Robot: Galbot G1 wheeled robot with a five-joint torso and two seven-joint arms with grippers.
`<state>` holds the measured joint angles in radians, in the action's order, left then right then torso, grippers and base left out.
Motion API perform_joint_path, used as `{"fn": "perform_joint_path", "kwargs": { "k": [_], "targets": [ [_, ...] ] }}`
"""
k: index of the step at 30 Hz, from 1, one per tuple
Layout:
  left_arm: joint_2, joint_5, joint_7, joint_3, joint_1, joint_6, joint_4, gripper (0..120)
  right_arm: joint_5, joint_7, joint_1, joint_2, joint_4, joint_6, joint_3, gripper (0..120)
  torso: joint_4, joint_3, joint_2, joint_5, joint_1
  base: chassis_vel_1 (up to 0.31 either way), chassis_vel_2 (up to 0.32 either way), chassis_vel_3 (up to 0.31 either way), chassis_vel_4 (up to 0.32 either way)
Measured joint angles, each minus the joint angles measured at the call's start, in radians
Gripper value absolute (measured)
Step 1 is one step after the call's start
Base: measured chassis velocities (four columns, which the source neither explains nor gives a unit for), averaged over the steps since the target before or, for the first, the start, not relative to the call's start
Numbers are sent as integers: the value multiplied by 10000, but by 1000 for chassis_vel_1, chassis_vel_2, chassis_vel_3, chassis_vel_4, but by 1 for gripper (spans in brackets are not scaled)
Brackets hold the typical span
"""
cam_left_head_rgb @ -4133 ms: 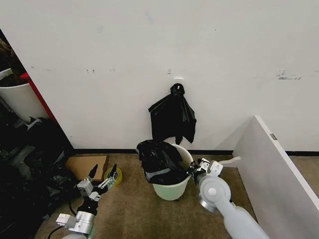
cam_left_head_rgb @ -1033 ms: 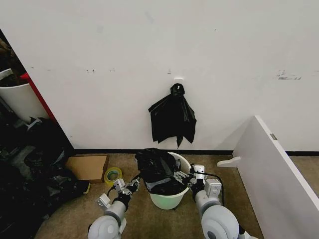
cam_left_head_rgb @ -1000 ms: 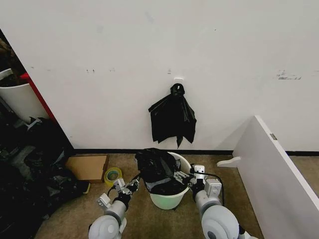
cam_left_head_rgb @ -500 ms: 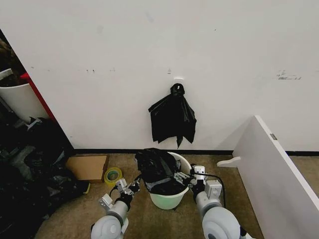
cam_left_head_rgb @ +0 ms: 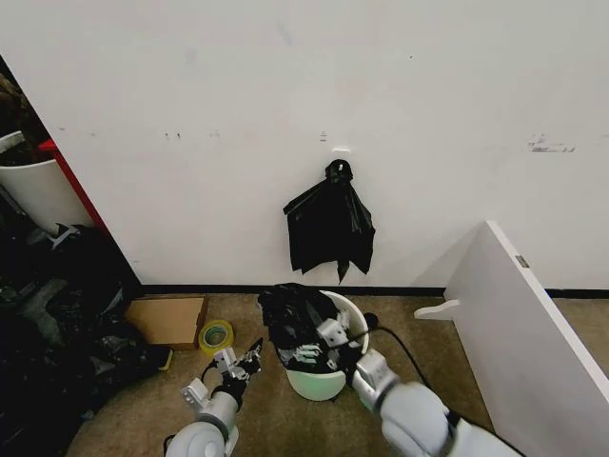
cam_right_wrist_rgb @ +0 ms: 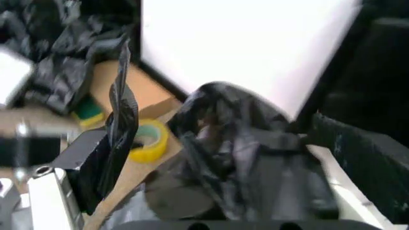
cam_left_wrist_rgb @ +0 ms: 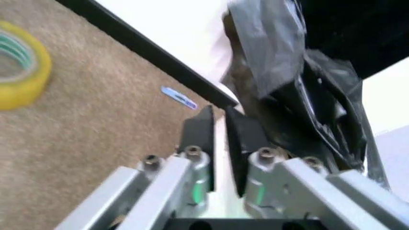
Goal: Place the garbage bag over the trash bin.
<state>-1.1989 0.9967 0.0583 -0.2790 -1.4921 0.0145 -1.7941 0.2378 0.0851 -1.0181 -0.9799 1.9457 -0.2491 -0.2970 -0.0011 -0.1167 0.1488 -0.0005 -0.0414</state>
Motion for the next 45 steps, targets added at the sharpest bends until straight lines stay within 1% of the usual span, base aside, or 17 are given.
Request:
{"fn": "perform_joint_path", "kwargs": {
  "k": [1, 7, 8, 10, 14, 15, 16, 20, 22, 23, 25, 26, 28, 31, 35, 40, 45],
  "targets": [
    [0, 0, 0, 0, 0, 0, 0, 15, 0, 0, 0, 0, 0, 0, 0, 100, 0, 0, 0, 0, 0, 0, 0, 0, 0],
    [45, -107, -25, -321, -314, 53, -72, 39, -197, -61, 1073, -524, -1104, -198, -1354, 98, -4, 0, 0, -1, 0, 0, 0, 0, 0],
    [45, -107, -25, -321, -314, 53, -72, 39, -197, -61, 1073, -524, -1104, -198, -1354, 98, -4, 0, 0, -1, 0, 0, 0, 0, 0],
    [18, -178, -47, -367, -381, 70, -72, 48, -184, 81, 1539, -740, -1503, -233, -1733, 93, 0, 0, 0, 0, 0, 0, 0, 0, 0],
    [-8, -269, -104, -403, -510, 88, -107, 65, 163, 491, 2261, -1095, -2090, -368, -2142, 74, -1, 0, 0, 1, 0, 0, 0, 0, 0],
    [-8, -269, -104, -403, -510, 88, -107, 65, 163, 491, 2261, -1095, -2090, -368, -2142, 74, -1, 0, 0, 1, 0, 0, 0, 0, 0],
    [-9, -302, -126, -405, -552, 104, -110, 70, 289, 562, 2424, -1142, -2190, -483, -2222, 71, 0, 0, 0, 0, 0, 0, 0, 0, 0],
    [-14, -360, -156, -408, -638, 131, -110, 86, 514, 588, 2667, -1095, -2320, -685, -2362, 52, -2, 0, -1, 0, 0, 0, 0, 0, 0],
    [-18, -373, -159, -401, -642, 135, -114, 92, 520, 540, 2698, -1032, -2321, -735, -2432, 46, -4, 0, 0, 0, 0, 0, 0, 0, 0],
    [-18, -373, -159, -401, -642, 135, -114, 92, 520, 540, 2698, -1032, -2321, -735, -2432, 46, -4, 0, 0, 0, 0, 0, 0, 0, 0],
    [-20, -383, -158, -381, -627, 135, -132, 95, 502, 506, 2737, -1019, -2321, -766, -2511, 36, -3, 1, 0, 1, 0, 0, 0, 0, 0],
    [-20, -385, -158, -377, -620, 135, -145, 95, 501, 505, 2755, -1018, -2320, -775, -2534, 34, -2, 1, 0, 2, 0, 0, 0, 0, 0],
    [-20, -405, -148, -367, -603, 130, -190, 96, 501, 484, 2836, -1009, -2318, -795, -2592, 22, -2, 1, -1, 1, 0, 0, 0, 0, 0],
    [-21, -416, -144, -367, -604, 126, -204, 96, 520, 457, 2893, -992, -2329, -808, -2620, 18, -1, 1, 0, 2, 0, 0, 0, 0, 0],
    [-14, -440, -138, -368, -645, 122, -214, 95, 658, 417, 3009, -890, -2354, -872, -2701, 1, -1, 1, 0, 1, 0, 0, 0, 0, 0],
    [12, -447, -139, -369, -669, 122, -230, 95, 952, 438, 3037, -858, -2365, -807, -2697, 0, -1, 1, 0, 1, 0, 0, 0, 0, 0],
    [105, -448, -159, -374, -621, 89, -281, 95, 1908, 775, 2777, -865, -1969, -701, -2265, 0, -1, 1, 0, 1, 0, 0, 0, 0, 0]
  ]
}}
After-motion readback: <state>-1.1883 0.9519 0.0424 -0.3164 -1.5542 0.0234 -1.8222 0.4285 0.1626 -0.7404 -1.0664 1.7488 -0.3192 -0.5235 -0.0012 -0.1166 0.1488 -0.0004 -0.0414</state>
